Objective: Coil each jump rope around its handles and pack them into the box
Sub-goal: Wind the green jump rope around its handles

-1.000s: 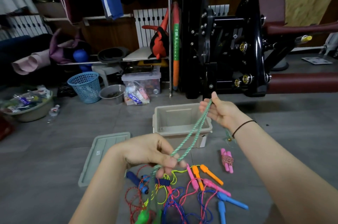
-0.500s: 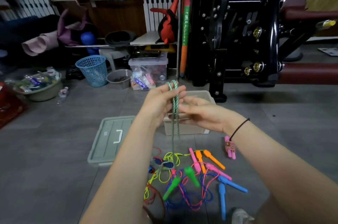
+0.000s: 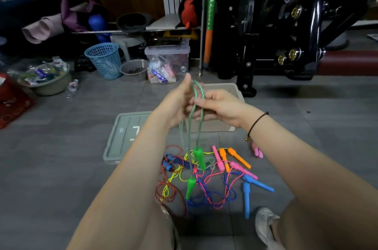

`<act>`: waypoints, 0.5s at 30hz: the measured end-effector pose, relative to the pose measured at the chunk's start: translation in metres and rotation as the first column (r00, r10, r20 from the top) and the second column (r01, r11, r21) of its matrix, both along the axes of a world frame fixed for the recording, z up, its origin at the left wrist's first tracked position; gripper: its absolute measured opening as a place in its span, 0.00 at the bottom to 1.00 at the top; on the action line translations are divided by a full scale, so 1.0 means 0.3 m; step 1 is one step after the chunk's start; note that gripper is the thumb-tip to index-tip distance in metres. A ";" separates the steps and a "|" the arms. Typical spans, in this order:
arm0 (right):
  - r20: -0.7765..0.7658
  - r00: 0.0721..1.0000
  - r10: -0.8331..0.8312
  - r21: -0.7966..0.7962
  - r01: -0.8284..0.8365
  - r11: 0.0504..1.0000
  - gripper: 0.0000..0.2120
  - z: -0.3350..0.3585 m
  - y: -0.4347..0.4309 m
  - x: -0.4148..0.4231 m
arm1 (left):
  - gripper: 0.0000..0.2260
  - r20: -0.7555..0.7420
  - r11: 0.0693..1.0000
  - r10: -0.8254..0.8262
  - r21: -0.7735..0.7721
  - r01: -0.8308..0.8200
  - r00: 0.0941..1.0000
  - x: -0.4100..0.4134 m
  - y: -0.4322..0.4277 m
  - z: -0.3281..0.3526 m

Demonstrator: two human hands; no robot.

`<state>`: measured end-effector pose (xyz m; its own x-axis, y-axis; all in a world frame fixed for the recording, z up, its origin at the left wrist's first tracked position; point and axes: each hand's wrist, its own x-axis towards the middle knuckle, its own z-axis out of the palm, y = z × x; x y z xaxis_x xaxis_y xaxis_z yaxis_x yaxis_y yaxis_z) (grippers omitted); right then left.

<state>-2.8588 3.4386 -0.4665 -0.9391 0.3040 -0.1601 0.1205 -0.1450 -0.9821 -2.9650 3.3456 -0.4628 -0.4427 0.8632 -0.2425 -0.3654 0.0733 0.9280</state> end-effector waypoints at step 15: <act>0.024 0.966 -0.257 -0.314 0.251 0.915 0.23 0.074 0.145 0.061 | 0.13 0.030 0.949 -0.297 0.117 0.292 0.954 0.152 -0.077 -0.040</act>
<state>-2.8406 3.4822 -0.4444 -0.8404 0.4696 -0.2705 0.0228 -0.4681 -0.8834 -2.9194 3.3226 -0.4747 -0.1554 0.9759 -0.1531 -0.3858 0.0827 0.9189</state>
